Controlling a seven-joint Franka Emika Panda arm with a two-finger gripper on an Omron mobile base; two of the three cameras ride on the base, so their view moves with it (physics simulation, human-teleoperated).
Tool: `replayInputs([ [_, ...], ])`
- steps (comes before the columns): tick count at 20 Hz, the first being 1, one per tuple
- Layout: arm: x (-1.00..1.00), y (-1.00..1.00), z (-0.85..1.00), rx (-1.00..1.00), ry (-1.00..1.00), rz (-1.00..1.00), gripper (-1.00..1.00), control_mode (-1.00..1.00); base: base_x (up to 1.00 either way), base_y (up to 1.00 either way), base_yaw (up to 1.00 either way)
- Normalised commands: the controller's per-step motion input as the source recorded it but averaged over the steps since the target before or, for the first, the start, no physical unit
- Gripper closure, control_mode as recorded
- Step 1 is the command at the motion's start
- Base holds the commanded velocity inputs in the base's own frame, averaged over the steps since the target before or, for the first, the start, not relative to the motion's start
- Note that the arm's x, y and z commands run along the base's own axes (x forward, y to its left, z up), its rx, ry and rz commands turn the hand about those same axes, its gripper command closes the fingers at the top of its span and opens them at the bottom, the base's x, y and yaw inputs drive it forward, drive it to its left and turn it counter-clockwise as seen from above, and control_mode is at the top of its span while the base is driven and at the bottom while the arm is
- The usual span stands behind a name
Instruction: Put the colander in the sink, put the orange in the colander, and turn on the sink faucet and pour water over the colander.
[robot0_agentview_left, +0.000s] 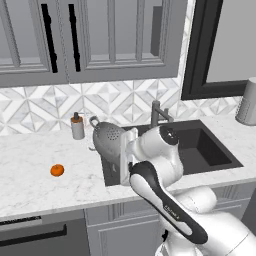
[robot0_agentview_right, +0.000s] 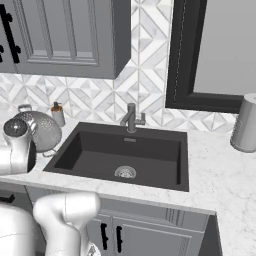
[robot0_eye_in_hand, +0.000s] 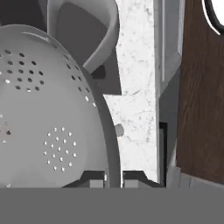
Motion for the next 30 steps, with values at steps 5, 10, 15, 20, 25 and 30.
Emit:
replayInputs([
  [5,-0.46,-0.52,0.06,-0.44,0.21,0.0,1.0,-1.0,0.0,0.0,0.0],
  [10,-0.37,-0.7,0.01,-0.39,0.02,0.07,1.0,-1.0,0.0,0.0,0.0],
  [15,-0.08,-0.92,0.08,-0.27,0.0,0.2,1.0,-1.0,0.0,0.0,0.0],
  [20,0.04,-0.93,0.06,-0.08,0.0,0.29,1.0,-1.0,0.0,0.0,0.0],
  [25,0.06,-0.94,0.0,0.0,0.0,0.38,1.0,-1.0,0.0,0.0,0.0],
  [30,0.0,-0.86,0.0,0.05,0.0,0.19,1.0,-1.0,0.0,0.0,0.0],
])
